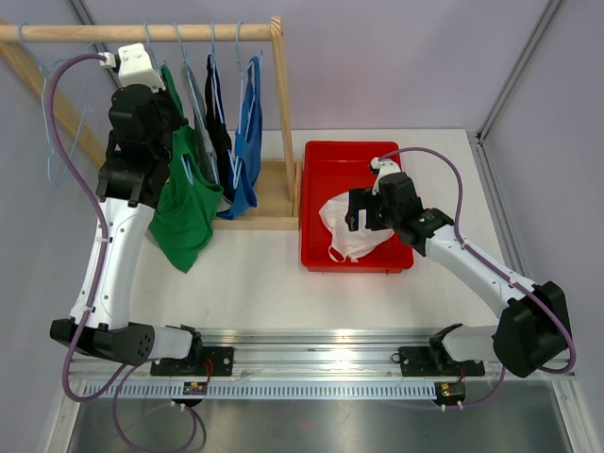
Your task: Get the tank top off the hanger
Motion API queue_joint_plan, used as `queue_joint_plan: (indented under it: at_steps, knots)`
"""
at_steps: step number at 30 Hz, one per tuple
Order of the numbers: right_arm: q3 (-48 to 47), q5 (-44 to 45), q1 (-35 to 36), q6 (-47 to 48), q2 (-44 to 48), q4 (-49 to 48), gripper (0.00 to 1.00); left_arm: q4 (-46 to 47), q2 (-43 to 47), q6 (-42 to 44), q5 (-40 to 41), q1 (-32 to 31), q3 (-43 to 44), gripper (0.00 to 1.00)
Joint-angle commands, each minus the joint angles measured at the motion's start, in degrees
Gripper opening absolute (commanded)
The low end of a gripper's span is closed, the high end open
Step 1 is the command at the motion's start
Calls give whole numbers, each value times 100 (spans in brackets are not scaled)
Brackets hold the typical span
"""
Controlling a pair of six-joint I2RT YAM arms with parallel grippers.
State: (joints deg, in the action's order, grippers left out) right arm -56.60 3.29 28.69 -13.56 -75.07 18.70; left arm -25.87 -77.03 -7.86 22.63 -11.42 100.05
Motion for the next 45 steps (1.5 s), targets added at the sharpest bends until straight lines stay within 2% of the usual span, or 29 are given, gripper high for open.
queue_joint_plan:
  at_steps: [1, 7, 15, 23, 27, 38, 45]
  knots:
    - [-35, -135, -39, -50, -25, -165, 100, 214, 285, 214, -171, -18, 269, 0]
    - [-35, -197, -39, -41, -61, -165, 99, 258, 373, 320, -593, -18, 541, 0]
    - [-62, -206, -30, -24, -157, -156, 99, 284, 224, 531, -637, -18, 1060, 0]
    - [-71, -250, -39, -32, -219, -165, 100, 741, 821, 504, -620, -18, 340, 0]
    - [-88, -276, -39, -32, -263, -156, 100, 592, 1014, 513, -690, -18, 287, 0]
    - [-88, -311, -39, -24, -254, -173, 99, 916, 2999, -93, -1278, -27, -2530, 0]
    - [-79, -311, -39, -6, -272, -200, 99, 496, 4151, -137, -1507, -27, -3587, 0]
